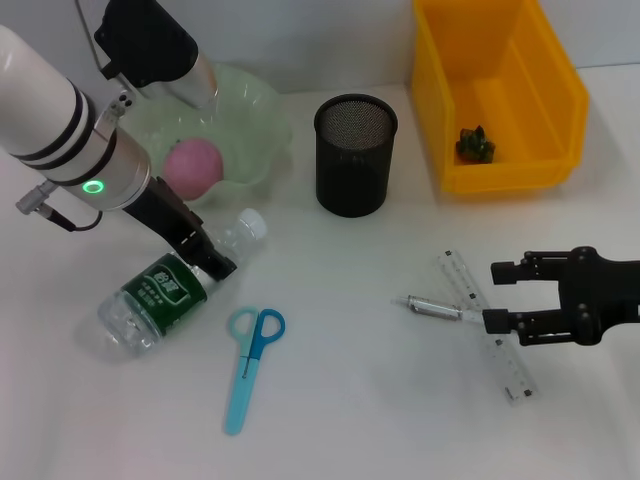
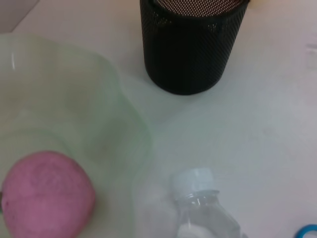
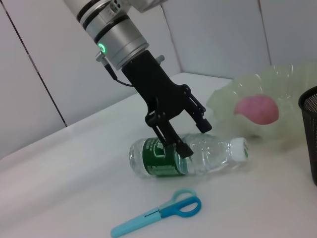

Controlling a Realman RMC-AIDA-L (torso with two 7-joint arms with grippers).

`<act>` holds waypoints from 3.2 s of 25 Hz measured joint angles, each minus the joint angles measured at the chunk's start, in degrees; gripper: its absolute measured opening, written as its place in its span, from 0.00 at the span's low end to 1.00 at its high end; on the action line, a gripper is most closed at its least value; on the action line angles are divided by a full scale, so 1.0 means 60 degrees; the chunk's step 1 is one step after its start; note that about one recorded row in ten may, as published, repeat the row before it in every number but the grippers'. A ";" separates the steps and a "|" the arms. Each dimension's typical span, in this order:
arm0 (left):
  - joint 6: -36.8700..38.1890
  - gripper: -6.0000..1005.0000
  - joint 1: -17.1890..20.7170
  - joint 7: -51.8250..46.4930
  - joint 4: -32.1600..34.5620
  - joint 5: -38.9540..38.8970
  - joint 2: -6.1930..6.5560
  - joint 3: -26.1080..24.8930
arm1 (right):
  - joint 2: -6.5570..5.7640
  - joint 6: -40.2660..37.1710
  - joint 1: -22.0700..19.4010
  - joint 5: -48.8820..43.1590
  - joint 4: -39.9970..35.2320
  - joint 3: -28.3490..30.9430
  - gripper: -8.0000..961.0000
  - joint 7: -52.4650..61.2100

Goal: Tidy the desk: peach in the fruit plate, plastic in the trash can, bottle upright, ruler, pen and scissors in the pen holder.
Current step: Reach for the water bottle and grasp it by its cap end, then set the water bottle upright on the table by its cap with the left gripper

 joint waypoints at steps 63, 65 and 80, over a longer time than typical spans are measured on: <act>-0.3380 0.65 0.0378 -0.0077 -0.1486 -0.1996 -0.0016 0.1739 | 0.0371 0.0369 0.0523 -0.0028 0.0000 0.0000 0.76 0.0052; -0.3422 0.58 0.0400 -0.0082 -0.1486 -0.1995 -0.0018 0.1739 | 0.0378 0.0369 0.0523 -0.0025 0.0000 0.0000 0.76 0.0052; -0.2229 0.44 0.1537 -0.0467 0.1006 -0.2324 0.0026 0.1730 | 0.0384 0.0452 0.0582 -0.0024 0.0022 0.0000 0.76 0.0055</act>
